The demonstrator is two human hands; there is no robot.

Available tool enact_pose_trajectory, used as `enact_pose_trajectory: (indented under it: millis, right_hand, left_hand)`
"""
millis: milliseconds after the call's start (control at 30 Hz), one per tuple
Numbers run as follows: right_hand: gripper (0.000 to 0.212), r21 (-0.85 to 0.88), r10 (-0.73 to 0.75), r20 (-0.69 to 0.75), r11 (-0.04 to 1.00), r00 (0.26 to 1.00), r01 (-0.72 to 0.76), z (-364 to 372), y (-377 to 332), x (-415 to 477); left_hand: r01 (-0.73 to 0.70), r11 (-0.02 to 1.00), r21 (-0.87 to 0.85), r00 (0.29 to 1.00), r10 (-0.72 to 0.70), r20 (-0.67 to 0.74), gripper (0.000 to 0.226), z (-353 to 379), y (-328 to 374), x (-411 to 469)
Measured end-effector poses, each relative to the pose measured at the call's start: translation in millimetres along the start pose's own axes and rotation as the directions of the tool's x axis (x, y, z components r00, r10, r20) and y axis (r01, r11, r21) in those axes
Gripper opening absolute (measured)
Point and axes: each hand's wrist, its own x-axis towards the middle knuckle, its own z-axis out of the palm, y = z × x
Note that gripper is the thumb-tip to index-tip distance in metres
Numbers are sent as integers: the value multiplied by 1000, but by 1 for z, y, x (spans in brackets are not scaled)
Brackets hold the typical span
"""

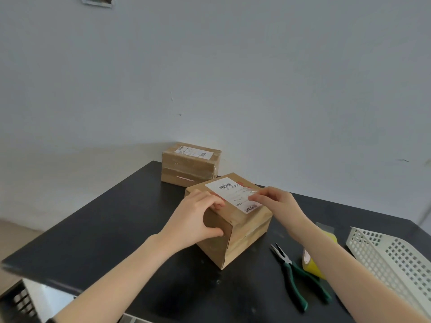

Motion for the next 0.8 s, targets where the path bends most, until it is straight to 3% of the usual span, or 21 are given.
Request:
enact_pose_trajectory:
  millis: [133, 300, 700, 800]
  right_hand:
    - [13, 15, -11, 122, 1000, 993, 10, -10, -1, -7]
    - [8, -144, -21, 271, 988, 962, 62, -13, 4, -10]
    - [3, -181, -73, 289, 975, 955, 129, -2, 13, -10]
    - [10, -173, -83, 281, 976, 956, 135, 2, 14, -13]
  left_hand:
    - [18, 999, 37, 1000, -18, 16, 57, -3, -15, 0]
    - [11, 996, 88, 998, -16, 59, 69, 1, -18, -2]
    - [2, 999, 47, 1000, -1, -15, 56, 16, -22, -1]
    - [-12, 999, 53, 1000, 13, -17, 51, 13, -21, -1]
